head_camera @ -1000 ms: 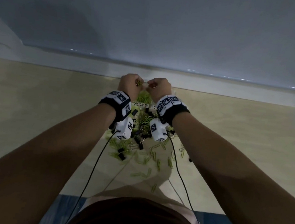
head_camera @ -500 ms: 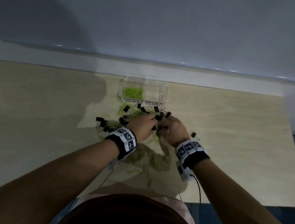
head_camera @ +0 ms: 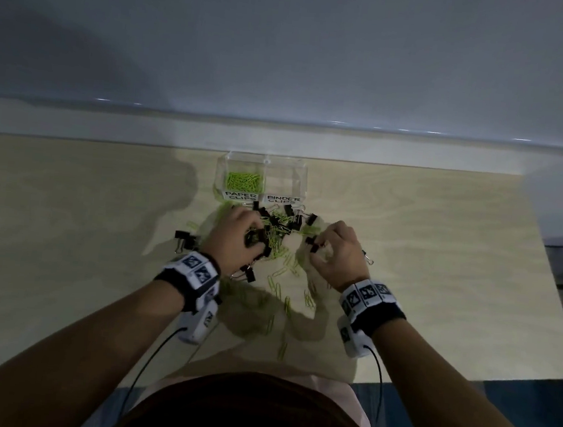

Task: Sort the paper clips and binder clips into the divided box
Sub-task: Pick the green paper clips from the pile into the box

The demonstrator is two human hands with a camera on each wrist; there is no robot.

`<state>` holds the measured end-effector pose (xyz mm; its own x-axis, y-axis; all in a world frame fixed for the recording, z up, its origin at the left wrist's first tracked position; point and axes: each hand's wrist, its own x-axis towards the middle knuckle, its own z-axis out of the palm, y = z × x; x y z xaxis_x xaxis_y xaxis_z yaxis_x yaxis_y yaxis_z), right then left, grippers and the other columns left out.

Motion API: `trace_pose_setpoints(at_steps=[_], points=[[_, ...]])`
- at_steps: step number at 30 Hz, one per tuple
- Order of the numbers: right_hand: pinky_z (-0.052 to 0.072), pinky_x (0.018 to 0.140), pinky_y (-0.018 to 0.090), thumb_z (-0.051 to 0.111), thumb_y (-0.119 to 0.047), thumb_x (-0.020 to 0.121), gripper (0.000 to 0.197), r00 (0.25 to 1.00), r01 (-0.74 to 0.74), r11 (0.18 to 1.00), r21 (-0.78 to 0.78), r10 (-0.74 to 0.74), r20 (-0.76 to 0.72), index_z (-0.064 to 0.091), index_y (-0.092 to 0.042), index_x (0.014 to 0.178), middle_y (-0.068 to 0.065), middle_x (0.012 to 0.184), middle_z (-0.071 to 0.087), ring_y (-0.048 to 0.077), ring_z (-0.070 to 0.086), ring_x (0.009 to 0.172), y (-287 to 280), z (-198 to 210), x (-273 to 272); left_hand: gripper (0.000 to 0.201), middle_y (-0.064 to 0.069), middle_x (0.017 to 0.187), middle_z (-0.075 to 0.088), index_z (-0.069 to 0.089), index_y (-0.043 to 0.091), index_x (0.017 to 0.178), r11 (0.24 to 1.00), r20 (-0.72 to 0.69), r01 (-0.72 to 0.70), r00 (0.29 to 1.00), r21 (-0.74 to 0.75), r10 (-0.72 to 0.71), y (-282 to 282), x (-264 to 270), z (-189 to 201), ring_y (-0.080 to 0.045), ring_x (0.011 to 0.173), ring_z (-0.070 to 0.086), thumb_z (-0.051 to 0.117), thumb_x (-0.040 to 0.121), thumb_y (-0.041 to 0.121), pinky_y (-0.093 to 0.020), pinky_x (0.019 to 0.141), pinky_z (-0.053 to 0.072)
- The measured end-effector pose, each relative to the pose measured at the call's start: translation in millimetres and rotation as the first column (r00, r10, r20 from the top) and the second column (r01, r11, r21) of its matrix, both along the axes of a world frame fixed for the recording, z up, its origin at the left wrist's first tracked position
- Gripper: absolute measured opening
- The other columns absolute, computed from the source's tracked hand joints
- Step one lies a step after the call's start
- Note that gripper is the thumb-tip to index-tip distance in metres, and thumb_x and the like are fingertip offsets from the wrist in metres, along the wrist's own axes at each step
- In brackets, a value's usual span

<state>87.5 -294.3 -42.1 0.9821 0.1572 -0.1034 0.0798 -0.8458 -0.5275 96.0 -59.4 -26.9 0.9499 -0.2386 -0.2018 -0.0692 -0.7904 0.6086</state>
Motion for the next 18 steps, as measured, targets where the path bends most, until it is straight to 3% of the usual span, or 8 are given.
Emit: trace_pose_setpoints(at_steps=[3,6,11,14,18], points=[[0.048,0.074,0.042,0.070,-0.022,0.067,0.021,0.989,0.150,0.988,-0.043,-0.151,-0.004,0.063,-0.013,0.084,0.008,0.096,0.054,0.029,0.050,0.089,-24.8,2.8,2.8,0.028,0.003,0.108,0.043,0.056,0.014,0.103,0.988,0.016,-0.116,0.993,0.105,0.115,36.7,-0.5,-2.2,-0.014,0.102,0.042,0.069,0.080,0.024,-0.031,0.093,0.042],[0.046,0.082,0.043,0.066,-0.023,0.070,0.029,0.977,0.186,0.962,-0.198,-0.203,-0.069,0.063,-0.013,0.097,0.008,0.107,0.054,0.030,0.049,0.100,-35.8,4.3,8.3,0.033,-0.007,0.114,0.048,0.055,0.014,0.105,0.966,0.042,-0.121,0.993,0.229,0.115,49.1,6.1,-5.6,-0.023,0.104,0.044,0.070,0.078,0.028,-0.041,0.092,0.045],[0.044,0.088,0.043,0.060,-0.008,0.074,0.032,0.991,0.001,0.980,-0.197,-0.027,-0.130,0.064,-0.019,0.104,0.003,0.111,0.053,0.027,0.049,0.104,-16.3,7.7,18.0,0.029,-0.001,0.121,0.051,0.057,0.015,0.114,0.983,0.086,0.114,0.988,0.142,-0.127,-12.0,14.0,5.1,-0.020,0.116,0.045,0.060,0.087,0.025,-0.037,0.104,0.036],[0.039,0.088,0.041,0.061,-0.016,0.081,0.036,0.977,-0.134,0.950,-0.281,0.079,-0.199,0.061,-0.027,0.115,0.002,0.114,0.050,0.026,0.045,0.105,-6.0,7.6,22.1,0.027,-0.001,0.117,0.051,0.058,0.013,0.116,0.956,-0.013,0.282,0.960,0.077,-0.281,-61.1,16.3,1.7,-0.018,0.108,0.048,0.054,0.090,0.021,-0.033,0.095,0.044],[0.040,0.086,0.042,0.060,-0.029,0.084,0.029,0.967,-0.184,0.929,-0.321,0.113,-0.227,0.060,-0.026,0.113,0.005,0.113,0.050,0.029,0.045,0.104,-5.6,4.5,25.2,0.019,-0.008,0.105,0.052,0.060,0.006,0.104,0.962,-0.081,0.261,0.964,0.076,-0.255,-100.5,21.7,-7.1,-0.027,0.095,0.054,0.057,0.089,0.017,-0.036,0.081,0.047]])
